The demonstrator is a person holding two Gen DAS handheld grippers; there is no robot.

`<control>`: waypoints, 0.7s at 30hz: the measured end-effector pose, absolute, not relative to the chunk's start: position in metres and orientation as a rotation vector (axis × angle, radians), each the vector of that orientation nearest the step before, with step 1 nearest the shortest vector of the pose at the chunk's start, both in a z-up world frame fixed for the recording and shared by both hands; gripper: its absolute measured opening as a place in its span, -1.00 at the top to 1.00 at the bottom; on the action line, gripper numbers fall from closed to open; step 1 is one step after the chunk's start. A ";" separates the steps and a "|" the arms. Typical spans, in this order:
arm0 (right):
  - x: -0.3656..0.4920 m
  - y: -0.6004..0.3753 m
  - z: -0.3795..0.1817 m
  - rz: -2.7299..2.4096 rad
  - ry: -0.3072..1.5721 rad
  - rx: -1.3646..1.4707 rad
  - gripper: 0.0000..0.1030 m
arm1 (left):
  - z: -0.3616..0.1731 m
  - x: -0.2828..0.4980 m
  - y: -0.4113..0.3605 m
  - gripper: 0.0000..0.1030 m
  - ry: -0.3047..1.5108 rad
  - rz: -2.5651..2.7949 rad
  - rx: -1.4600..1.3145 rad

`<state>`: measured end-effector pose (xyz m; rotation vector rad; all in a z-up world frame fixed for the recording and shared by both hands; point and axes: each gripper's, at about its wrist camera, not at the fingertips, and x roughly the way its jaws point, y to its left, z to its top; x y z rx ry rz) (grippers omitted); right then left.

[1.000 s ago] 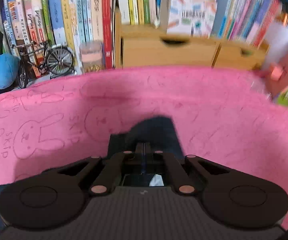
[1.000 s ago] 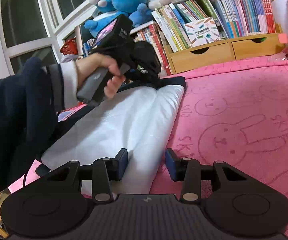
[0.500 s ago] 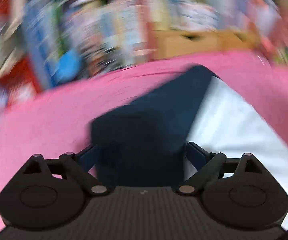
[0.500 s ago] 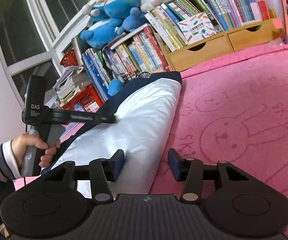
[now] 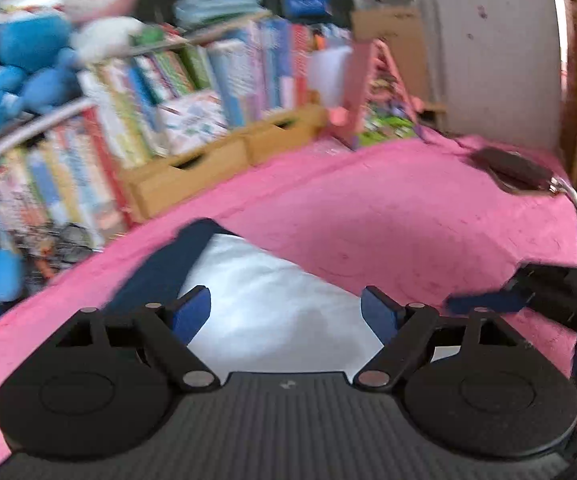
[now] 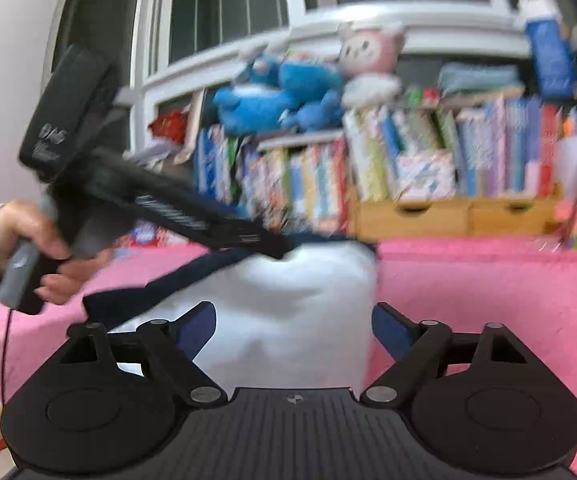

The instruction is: Fold clothes

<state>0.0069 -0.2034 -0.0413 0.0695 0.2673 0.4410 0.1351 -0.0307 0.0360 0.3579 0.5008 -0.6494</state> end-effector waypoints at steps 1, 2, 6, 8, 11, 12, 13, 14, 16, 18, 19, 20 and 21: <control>0.011 -0.199 -0.045 0.448 0.295 0.070 -0.55 | 0.034 0.143 -0.033 -0.58 0.511 -0.657 0.341; 0.014 -0.195 -0.048 0.452 0.322 0.070 -0.55 | 0.031 0.151 -0.036 -0.59 0.520 -0.665 0.325; 0.016 -0.180 -0.053 0.387 0.358 -0.008 -0.55 | 0.019 0.167 -0.036 -0.55 0.595 -0.653 0.370; 0.013 -0.172 -0.056 0.363 0.359 -0.063 -0.55 | 0.007 0.170 -0.027 -0.49 0.636 -0.617 0.447; 0.012 -0.166 -0.058 0.357 0.360 -0.100 -0.55 | 0.006 0.169 0.001 -0.48 0.638 -0.589 0.437; 0.012 -0.165 -0.058 0.356 0.362 -0.099 -0.55 | 0.007 0.170 0.012 -0.49 0.636 -0.574 0.424; 0.012 -0.165 -0.057 0.356 0.364 -0.097 -0.55 | 0.007 0.171 0.024 -0.61 0.626 -0.510 0.442; 0.012 -0.165 -0.057 0.355 0.366 -0.095 -0.55 | 0.006 0.173 0.036 -0.68 0.616 -0.448 0.453; 0.012 -0.165 -0.057 0.355 0.368 -0.096 -0.55 | 0.007 0.179 0.067 -0.73 0.625 -0.338 0.379; 0.012 -0.165 -0.057 0.354 0.370 -0.096 -0.55 | 0.007 0.184 0.094 -0.60 0.621 -0.176 0.361; 0.011 -0.166 -0.057 0.353 0.371 -0.096 -0.56 | 0.006 0.186 0.104 -0.30 0.641 -0.092 0.371; 0.011 -0.166 -0.057 0.352 0.372 -0.096 -0.56 | 0.004 0.189 0.114 -0.18 0.661 -0.013 0.375; 0.011 -0.166 -0.057 0.352 0.374 -0.093 -0.56 | 0.005 0.187 0.125 -0.12 0.689 0.026 0.340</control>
